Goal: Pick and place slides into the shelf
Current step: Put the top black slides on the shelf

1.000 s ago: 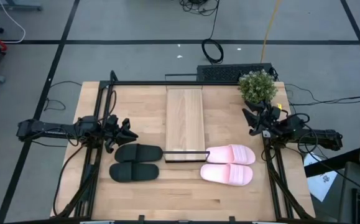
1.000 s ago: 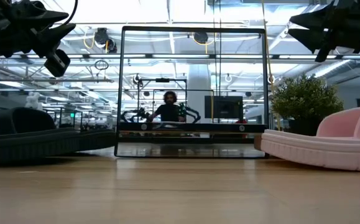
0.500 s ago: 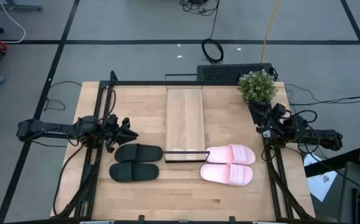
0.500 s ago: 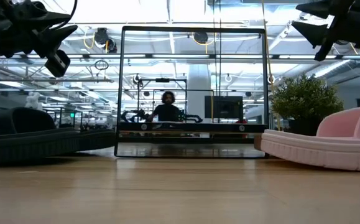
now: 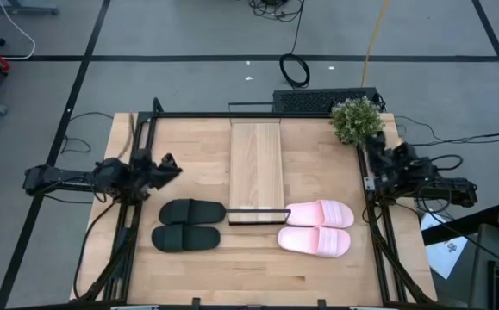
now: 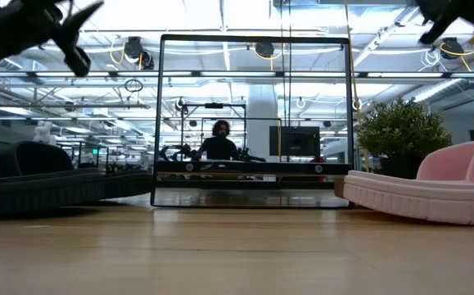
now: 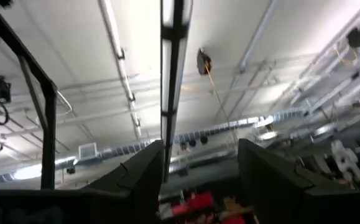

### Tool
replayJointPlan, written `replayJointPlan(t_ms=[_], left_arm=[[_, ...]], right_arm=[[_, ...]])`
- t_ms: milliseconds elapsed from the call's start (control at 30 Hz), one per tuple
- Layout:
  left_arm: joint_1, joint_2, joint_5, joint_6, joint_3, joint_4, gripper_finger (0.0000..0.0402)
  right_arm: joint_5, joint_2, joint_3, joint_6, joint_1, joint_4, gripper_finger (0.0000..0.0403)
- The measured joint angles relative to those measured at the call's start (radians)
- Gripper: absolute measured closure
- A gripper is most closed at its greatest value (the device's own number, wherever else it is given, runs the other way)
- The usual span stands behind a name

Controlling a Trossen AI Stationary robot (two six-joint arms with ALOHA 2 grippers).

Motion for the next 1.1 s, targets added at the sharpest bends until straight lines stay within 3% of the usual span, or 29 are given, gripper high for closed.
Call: replayJointPlan(t_ms=[300, 600, 767, 900, 1000, 1100], left_arm=[[-0.001, 0.0, 0.016, 0.024, 0.0, 0.289, 0.0316], [0.0, 0.0, 0.06, 0.047, 0.0, 0.305, 0.0316], [0.0, -0.001, 0.096, -0.014, 0.052, 0.256, 0.0316], [0.0, 0.0, 0.125, 0.008, 0.218, -0.033, 0.0316], [0.0, 0.01, 0.106, 0.075, 0.456, -0.518, 0.0316], [0.0, 0.082, 0.003, 0.103, 0.722, -1.027, 0.0316]], right_arm=[[0.001, 0.152, 0.127, -0.106, 0.0, -0.014, 0.0206], [0.002, 0.289, 0.198, -0.119, 0.0, -0.018, 0.0206], [0.003, 0.329, 0.235, -0.122, 0.0, -0.016, 0.0206], [0.003, 0.342, 0.267, -0.138, 0.0, -0.013, 0.0206], [0.002, 0.349, 0.285, -0.146, 0.0, -0.015, 0.0206], [0.002, 0.35, 0.295, -0.147, 0.0, -0.014, 0.0206]])
